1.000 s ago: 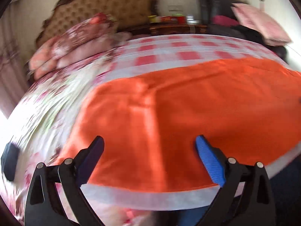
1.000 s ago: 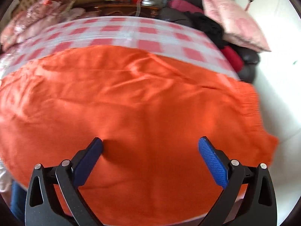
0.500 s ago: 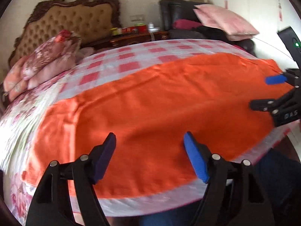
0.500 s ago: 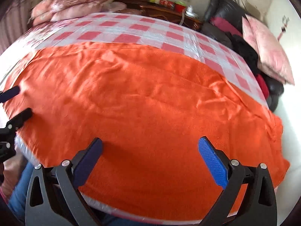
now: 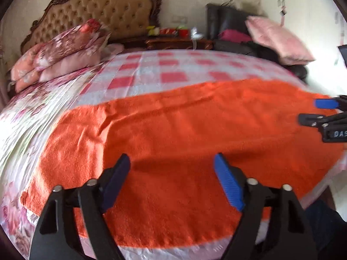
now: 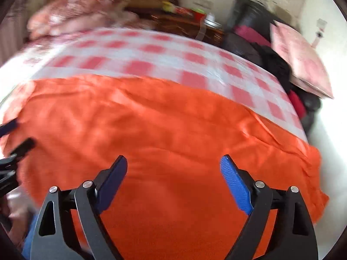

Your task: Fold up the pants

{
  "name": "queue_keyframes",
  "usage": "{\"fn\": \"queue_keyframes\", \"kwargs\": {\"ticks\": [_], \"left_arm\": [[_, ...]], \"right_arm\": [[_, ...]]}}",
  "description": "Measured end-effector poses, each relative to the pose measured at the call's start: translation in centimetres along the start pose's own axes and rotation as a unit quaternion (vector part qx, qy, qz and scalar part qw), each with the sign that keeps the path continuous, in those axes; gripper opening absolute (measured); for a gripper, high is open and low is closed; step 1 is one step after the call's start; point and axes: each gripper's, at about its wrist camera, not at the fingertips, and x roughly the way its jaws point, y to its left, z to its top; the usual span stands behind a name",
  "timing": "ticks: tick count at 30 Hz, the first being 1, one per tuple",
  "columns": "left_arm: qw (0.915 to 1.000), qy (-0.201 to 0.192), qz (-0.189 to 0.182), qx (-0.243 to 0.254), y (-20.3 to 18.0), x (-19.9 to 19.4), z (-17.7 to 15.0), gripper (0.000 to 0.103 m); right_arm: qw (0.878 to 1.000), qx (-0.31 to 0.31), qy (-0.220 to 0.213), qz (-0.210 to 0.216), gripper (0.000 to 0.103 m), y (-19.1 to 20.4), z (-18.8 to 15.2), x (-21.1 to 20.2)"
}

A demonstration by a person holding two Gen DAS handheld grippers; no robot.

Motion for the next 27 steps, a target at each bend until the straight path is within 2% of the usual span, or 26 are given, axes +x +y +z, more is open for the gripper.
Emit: {"fn": "queue_keyframes", "kwargs": {"ticks": [2,3,4,6,7,9,11,12,14,18,20,22,24,25,27], "left_arm": [[0.9994,-0.019,-0.022,0.016,-0.4,-1.9,-0.6,0.069],[0.9987,-0.019,-0.032,0.033,-1.0,-2.7,-1.2,0.062],[0.9975,-0.019,-0.042,0.053,-1.8,-3.6,-2.0,0.059],[0.9939,-0.017,-0.058,0.092,-3.8,-5.0,-3.5,0.059],[0.9906,-0.018,-0.064,0.12,-5.2,-5.7,-4.2,0.054],[0.9812,-0.027,-0.058,0.182,-7.9,-6.3,-5.2,0.051],[0.972,-0.035,-0.043,0.228,-10.0,-5.9,-5.9,0.04],[0.9671,-0.037,-0.034,0.249,-10.8,-5.5,-6.2,0.038],[0.9585,-0.037,-0.025,0.282,-11.9,-4.7,-6.5,0.031],[0.9526,-0.031,-0.035,0.301,-12.6,-3.7,-6.2,0.015],[0.951,-0.031,-0.037,0.305,-12.5,-3.5,-5.8,0.002],[0.9539,-0.028,-0.04,0.296,-12.0,-3.3,-5.1,0.0],[0.9522,-0.032,-0.031,0.302,-11.7,-2.9,-4.7,0.0],[0.9529,-0.032,-0.029,0.3,-11.5,-2.6,-4.5,0.0],[0.9526,-0.036,-0.036,0.3,-11.1,-3.0,-4.0,0.0]], "right_arm": [[0.999,-0.031,0.007,0.033,0.084,1.3,-0.2,-0.6],[0.997,-0.038,0.021,0.065,0.083,1.8,-0.5,-0.6],[0.995,-0.047,0.031,0.08,0.076,2.4,-0.7,-0.3],[0.997,-0.07,0.035,0.022,0.07,3.0,-0.9,0.8],[0.997,-0.057,0.042,0.0,0.067,2.5,-0.7,1.8],[0.998,-0.01,0.05,0.027,0.066,1.1,-0.1,2.6],[0.999,0.016,0.049,0.004,0.062,0.0,0.5,2.5],[0.999,0.023,0.046,0.0,0.062,-0.4,0.6,2.1],[0.997,0.047,0.047,0.043,0.062,-1.4,0.6,0.8],[0.992,0.064,0.056,0.091,0.064,-2.9,-0.7,-2.4],[0.99,0.064,0.063,0.105,0.064,-3.2,-1.5,-3.5],[0.989,0.058,0.074,0.114,0.065,-3.4,-2.8,-4.3],[0.986,0.052,0.087,0.13,0.065,-3.4,-3.8,-4.5],[0.985,0.035,0.099,0.141,0.065,-2.9,-4.6,-4.7],[0.985,-0.013,0.109,0.134,0.065,-1.5,-5.7,-4.9]]}}
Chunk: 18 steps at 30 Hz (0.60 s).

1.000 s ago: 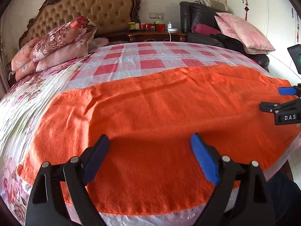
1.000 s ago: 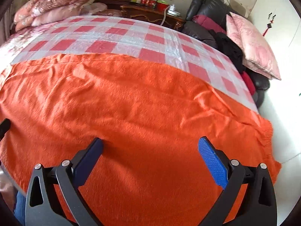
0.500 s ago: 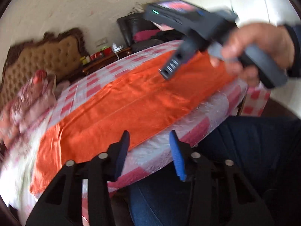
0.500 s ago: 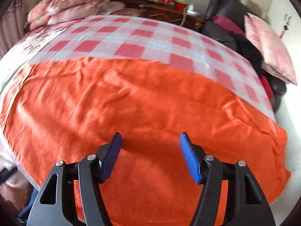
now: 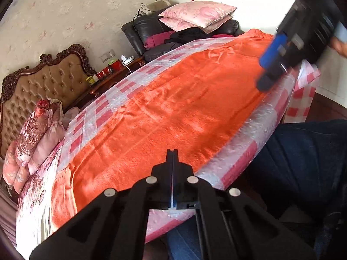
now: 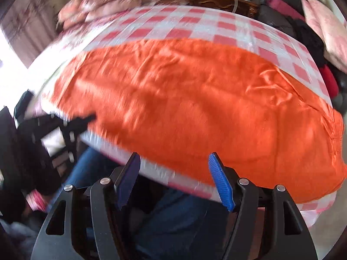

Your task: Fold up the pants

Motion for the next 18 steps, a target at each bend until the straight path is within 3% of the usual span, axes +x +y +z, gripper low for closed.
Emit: {"fn": "queue_keyframes", "kwargs": {"ticks": [1,2,3,5,7,10,15,18], "left_arm": [[1.0,-0.005,-0.003,0.003,0.1,-0.4,0.0,0.009],[0.9999,-0.006,-0.007,0.012,-0.1,-0.7,-0.1,0.039],[0.9995,-0.007,-0.005,0.031,-0.6,-1.0,-0.2,0.048],[0.9978,0.001,-0.009,0.065,-1.5,-0.9,-0.5,0.045],[0.9965,0.01,-0.01,0.082,-2.0,-0.2,-0.6,0.032],[0.9972,0.015,-0.015,0.071,-1.7,0.5,-0.2,0.019],[0.9981,0.011,-0.025,0.055,-0.8,0.5,0.3,0.011],[0.9986,0.011,-0.044,0.029,0.2,0.2,0.8,0.011]], "right_arm": [[1.0,-0.014,0.005,-0.005,0.065,0.4,-0.6,0.0],[1.0,-0.021,0.012,-0.004,0.065,0.7,-1.0,0.4],[1.0,-0.021,0.019,0.0,0.065,0.8,-1.1,0.8],[0.999,-0.013,0.031,-0.002,0.065,0.8,-1.5,1.8],[0.999,-0.005,0.035,-0.017,0.065,0.6,-1.4,2.7],[0.999,0.03,0.008,-0.022,0.064,-0.4,-0.7,1.9],[0.998,0.057,-0.013,-0.031,0.064,-2.0,0.0,0.7],[0.998,0.052,-0.026,-0.001,0.064,-1.7,-0.1,-0.5]]}}
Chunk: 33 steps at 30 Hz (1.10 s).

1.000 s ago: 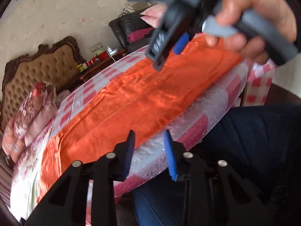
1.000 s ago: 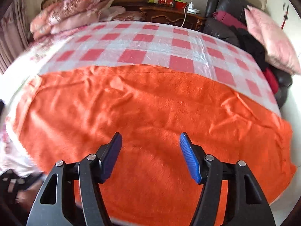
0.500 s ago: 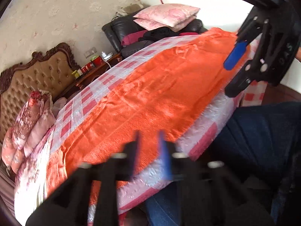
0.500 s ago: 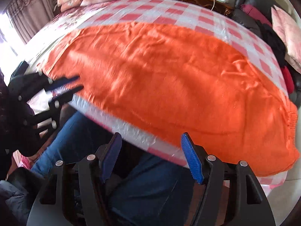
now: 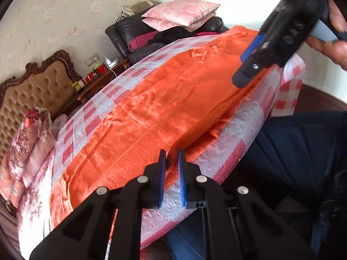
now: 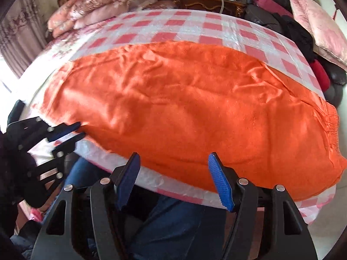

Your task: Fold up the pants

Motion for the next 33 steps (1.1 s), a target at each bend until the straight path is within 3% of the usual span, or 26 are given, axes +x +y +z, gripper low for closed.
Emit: {"fn": "queue_keyframes", "kwargs": {"ticks": [2,5,9,16,20,22,25,29,33], "left_arm": [[1.0,0.002,-0.001,-0.004,0.3,0.2,0.1,0.009],[1.0,-0.002,0.005,-0.006,0.5,0.4,0.4,0.008],[0.9999,-0.005,0.011,-0.008,0.5,0.4,0.5,0.008],[0.9994,-0.006,0.03,-0.017,0.6,0.5,0.6,0.007],[0.9999,0.005,0.015,-0.005,0.0,0.7,0.0,0.007],[0.9999,0.012,0.009,-0.003,-0.2,0.9,-0.4,0.007],[0.9998,0.011,0.009,-0.013,-0.2,0.9,-0.6,0.01],[0.9996,0.01,0.011,-0.023,-0.2,1.0,-0.9,0.014],[0.9993,0.008,0.02,-0.03,-0.3,1.1,-1.0,0.017]], "right_arm": [[0.999,-0.025,0.006,0.026,0.064,1.1,-0.3,-0.6],[0.997,-0.063,0.022,0.027,0.064,2.9,-0.7,-0.1],[0.998,-0.02,0.048,0.032,0.064,3.0,-0.5,2.5],[0.999,0.018,0.029,0.041,0.063,2.4,0.6,2.4],[1.0,-0.017,0.011,0.012,0.063,2.9,0.9,0.3],[1.0,-0.006,0.007,0.018,0.063,2.1,1.8,0.4],[1.0,-0.007,-0.01,0.0,0.063,1.8,4.4,1.2],[0.997,-0.067,-0.027,-0.033,0.063,4.1,10.2,4.0],[0.99,-0.133,-0.032,-0.022,0.063,6.7,15.9,7.7]]}}
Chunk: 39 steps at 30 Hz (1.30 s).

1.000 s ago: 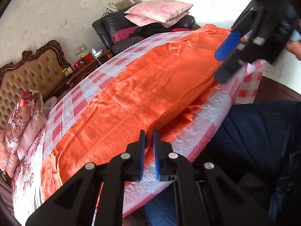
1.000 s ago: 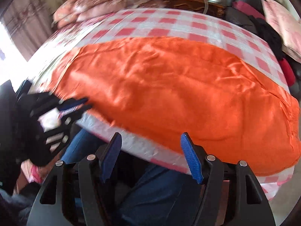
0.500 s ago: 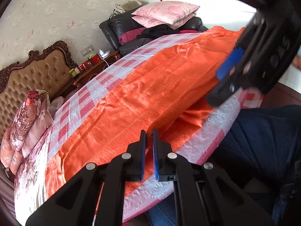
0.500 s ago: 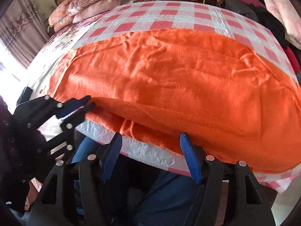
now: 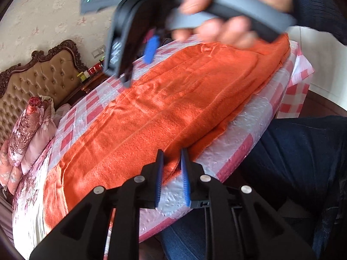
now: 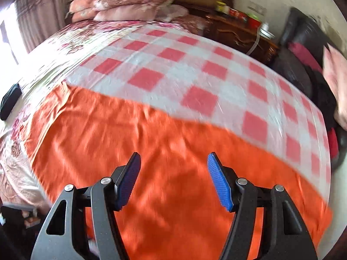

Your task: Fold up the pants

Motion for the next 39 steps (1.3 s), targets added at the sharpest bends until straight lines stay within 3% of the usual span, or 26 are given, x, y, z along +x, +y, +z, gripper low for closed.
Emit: {"fn": "queue_keyframes", "kwargs": {"ticks": [3,6,7,8,11,15,16,18,19,20,21,23,24,27,28,30,31,33,34,36,37,39], "left_arm": [[0.9999,-0.001,0.001,-0.012,0.2,0.0,0.0,0.018],[0.9996,-0.004,0.004,-0.027,0.6,0.1,-0.1,0.023],[0.9995,-0.005,0.003,-0.032,0.7,0.1,-0.1,0.023],[0.9994,-0.005,0.003,-0.035,0.8,0.1,-0.1,0.023],[0.9991,-0.003,0.007,-0.042,0.9,0.3,0.0,0.024],[0.9986,0.001,0.005,-0.053,1.1,0.2,0.0,0.023],[0.9984,0.002,0.003,-0.057,1.0,0.1,-0.1,0.024],[0.9967,0.01,-0.019,-0.078,1.5,-0.2,-0.2,0.027],[0.9936,0.017,-0.042,-0.104,2.1,-0.6,-0.2,0.037],[0.9889,0.009,-0.053,-0.138,3.1,-1.4,-0.4,0.04],[0.9816,-0.002,-0.056,-0.182,4.4,-2.1,-0.5,0.043],[0.9628,-0.014,-0.057,-0.264,7.0,-2.8,-1.2,0.045],[0.9588,-0.01,-0.049,-0.28,7.7,-2.5,-1.5,0.045],[0.9619,0.044,-0.004,-0.27,8.5,-1.2,-3.1,0.045],[0.9593,0.048,0.008,-0.278,9.1,-1.7,-3.8,0.045],[0.9481,0.06,0.036,-0.31,11.0,-2.9,-5.5,0.046],[0.9409,0.072,0.072,-0.323,12.2,-3.6,-6.6,0.046],[0.9172,0.066,0.138,-0.368,15.1,-6.0,-8.9,0.046],[0.8927,0.054,0.161,-0.417,17.2,-7.6,-10.6,0.046],[0.8295,0.031,0.163,-0.533,20.9,-9.8,-14.6,0.046],[0.7853,0.019,0.138,-0.603,22.5,-10.3,-17.3,0.046],[0.7085,-0.009,0.07,-0.702,24.2,-10.0,-21.7,0.046]], "right_arm": [[0.999,-0.028,0.022,0.04,0.063,0.2,2.6,2.8],[0.996,-0.065,0.041,0.045,0.06,0.6,4.1,5.2],[0.995,-0.073,0.054,0.052,0.025,0.6,4.3,6.0],[0.994,-0.075,0.055,0.051,0.013,0.7,4.5,6.4],[0.994,-0.091,0.046,0.037,0.008,1.1,4.7,6.5],[0.997,-0.062,0.034,0.044,0.008,0.4,4.7,6.6],[0.997,-0.051,0.032,0.041,0.009,0.1,4.7,6.7],[0.999,-0.018,0.018,0.033,0.022,-0.6,4.5,6.0],[1.0,-0.006,0.005,0.018,0.039,-0.8,4.4,5.4],[1.0,0.008,-0.016,0.0,0.055,-0.9,4.1,4.3],[0.999,0.021,-0.041,-0.005,0.059,-1.0,3.5,3.0],[0.997,0.039,-0.067,0.029,0.06,-0.2,1.6,0.4],[0.996,0.034,-0.073,0.039,0.061,0.8,0.1,-0.7],[0.998,0.011,-0.067,0.014,0.064,3.2,-3.4,-1.9],[0.998,0.007,-0.058,0.009,0.069,3.7,-5.1,-2.2],[0.999,-0.001,-0.037,-0.007,0.077,4.0,-8.1,-2.4],[0.999,-0.013,-0.031,-0.032,0.08,4.0,-9.7,-2.5],[0.997,-0.026,-0.016,-0.077,0.084,3.5,-12.0,-2.5],[0.997,-0.012,-0.018,-0.075,0.088,2.5,-13.4,-3.0],[0.997,0.013,-0.008,-0.071,0.088,1.1,-14.4,-3.4],[0.997,0.025,-0.003,-0.078,0.088,0.4,-14.9,-3.6],[0.995,0.032,0.001,-0.097,0.088,-0.4,-15.3,-4.0]]}}
